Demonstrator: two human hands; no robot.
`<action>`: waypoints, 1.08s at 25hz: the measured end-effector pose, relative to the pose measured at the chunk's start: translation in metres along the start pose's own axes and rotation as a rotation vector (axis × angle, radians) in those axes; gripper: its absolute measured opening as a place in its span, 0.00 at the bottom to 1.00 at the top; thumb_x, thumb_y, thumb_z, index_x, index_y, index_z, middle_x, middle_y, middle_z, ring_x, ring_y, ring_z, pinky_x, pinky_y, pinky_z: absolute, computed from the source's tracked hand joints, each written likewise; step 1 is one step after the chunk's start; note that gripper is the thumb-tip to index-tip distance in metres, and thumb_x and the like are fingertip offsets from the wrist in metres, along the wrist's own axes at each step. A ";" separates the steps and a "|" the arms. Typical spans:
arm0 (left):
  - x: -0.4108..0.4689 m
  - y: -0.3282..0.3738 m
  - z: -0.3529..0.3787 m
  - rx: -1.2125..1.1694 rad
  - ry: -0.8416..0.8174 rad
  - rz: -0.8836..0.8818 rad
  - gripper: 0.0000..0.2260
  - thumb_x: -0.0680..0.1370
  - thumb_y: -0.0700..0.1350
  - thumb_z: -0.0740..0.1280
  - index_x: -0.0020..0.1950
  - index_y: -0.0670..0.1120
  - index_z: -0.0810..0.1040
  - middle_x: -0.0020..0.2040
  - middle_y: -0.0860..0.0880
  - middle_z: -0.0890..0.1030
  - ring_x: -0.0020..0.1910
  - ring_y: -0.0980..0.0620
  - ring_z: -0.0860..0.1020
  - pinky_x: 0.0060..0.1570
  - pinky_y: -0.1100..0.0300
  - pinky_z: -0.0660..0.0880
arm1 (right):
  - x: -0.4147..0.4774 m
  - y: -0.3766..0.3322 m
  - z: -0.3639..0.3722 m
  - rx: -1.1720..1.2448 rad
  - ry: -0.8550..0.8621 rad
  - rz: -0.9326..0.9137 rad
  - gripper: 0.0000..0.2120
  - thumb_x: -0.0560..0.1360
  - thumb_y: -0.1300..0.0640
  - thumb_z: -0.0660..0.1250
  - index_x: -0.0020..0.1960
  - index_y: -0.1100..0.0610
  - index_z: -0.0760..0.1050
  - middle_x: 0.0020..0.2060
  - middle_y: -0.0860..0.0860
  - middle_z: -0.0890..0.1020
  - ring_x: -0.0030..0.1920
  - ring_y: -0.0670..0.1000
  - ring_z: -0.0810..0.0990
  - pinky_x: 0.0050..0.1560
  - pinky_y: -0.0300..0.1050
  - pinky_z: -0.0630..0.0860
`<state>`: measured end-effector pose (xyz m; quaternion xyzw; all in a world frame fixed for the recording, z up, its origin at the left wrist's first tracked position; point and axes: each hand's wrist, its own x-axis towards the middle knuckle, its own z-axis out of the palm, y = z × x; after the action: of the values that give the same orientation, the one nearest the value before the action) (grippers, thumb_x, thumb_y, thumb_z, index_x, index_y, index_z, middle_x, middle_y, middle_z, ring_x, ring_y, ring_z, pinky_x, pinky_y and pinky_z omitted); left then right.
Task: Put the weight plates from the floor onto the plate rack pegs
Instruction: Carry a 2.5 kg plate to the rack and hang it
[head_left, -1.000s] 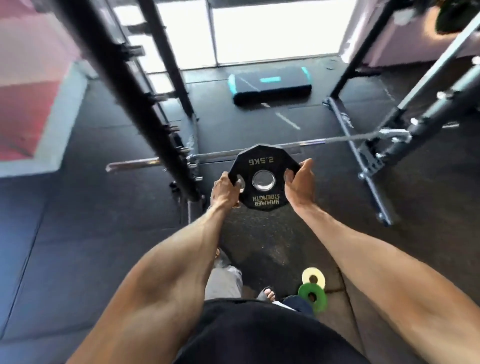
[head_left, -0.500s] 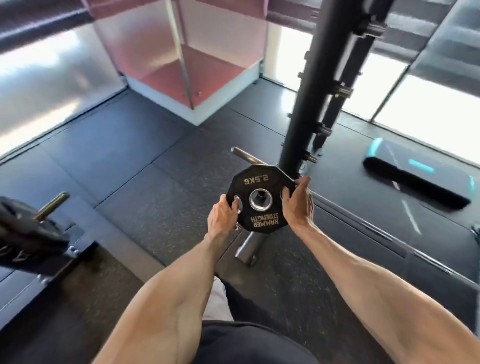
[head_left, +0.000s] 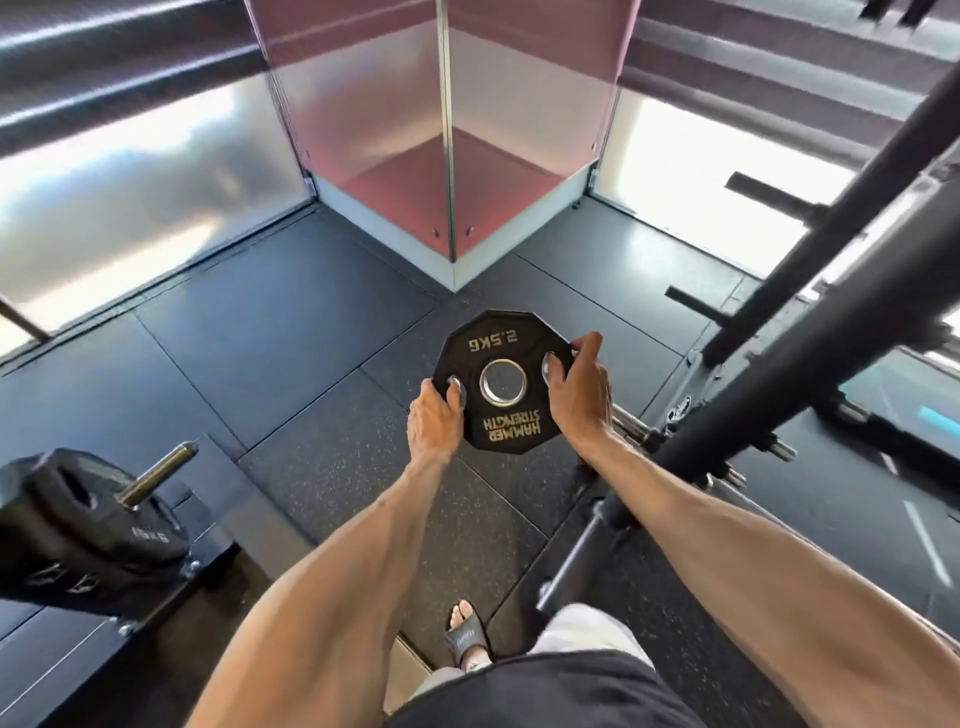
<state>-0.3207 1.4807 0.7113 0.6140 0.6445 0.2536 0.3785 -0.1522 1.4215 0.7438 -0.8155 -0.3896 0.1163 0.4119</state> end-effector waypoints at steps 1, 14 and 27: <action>0.021 0.001 -0.007 -0.025 0.018 -0.006 0.18 0.83 0.53 0.59 0.57 0.39 0.74 0.56 0.38 0.81 0.55 0.38 0.79 0.50 0.49 0.73 | 0.012 -0.012 0.013 -0.001 -0.003 -0.010 0.12 0.80 0.52 0.64 0.55 0.55 0.62 0.49 0.56 0.81 0.47 0.57 0.80 0.41 0.46 0.71; 0.286 0.000 -0.053 -0.003 0.181 -0.052 0.22 0.81 0.60 0.59 0.55 0.43 0.80 0.50 0.44 0.85 0.51 0.42 0.81 0.49 0.50 0.76 | 0.200 -0.109 0.199 0.061 -0.063 0.014 0.11 0.81 0.49 0.63 0.54 0.54 0.65 0.45 0.49 0.79 0.44 0.53 0.79 0.41 0.46 0.71; 0.569 0.112 -0.010 0.115 -0.091 0.100 0.24 0.82 0.61 0.55 0.49 0.42 0.78 0.49 0.39 0.83 0.51 0.38 0.80 0.50 0.48 0.75 | 0.425 -0.157 0.286 0.075 0.285 0.243 0.13 0.81 0.46 0.63 0.54 0.55 0.68 0.43 0.49 0.81 0.42 0.51 0.79 0.41 0.43 0.70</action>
<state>-0.2386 2.0548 0.7051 0.6770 0.6088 0.2064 0.3584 -0.0985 1.9547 0.7378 -0.8487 -0.2216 0.0629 0.4761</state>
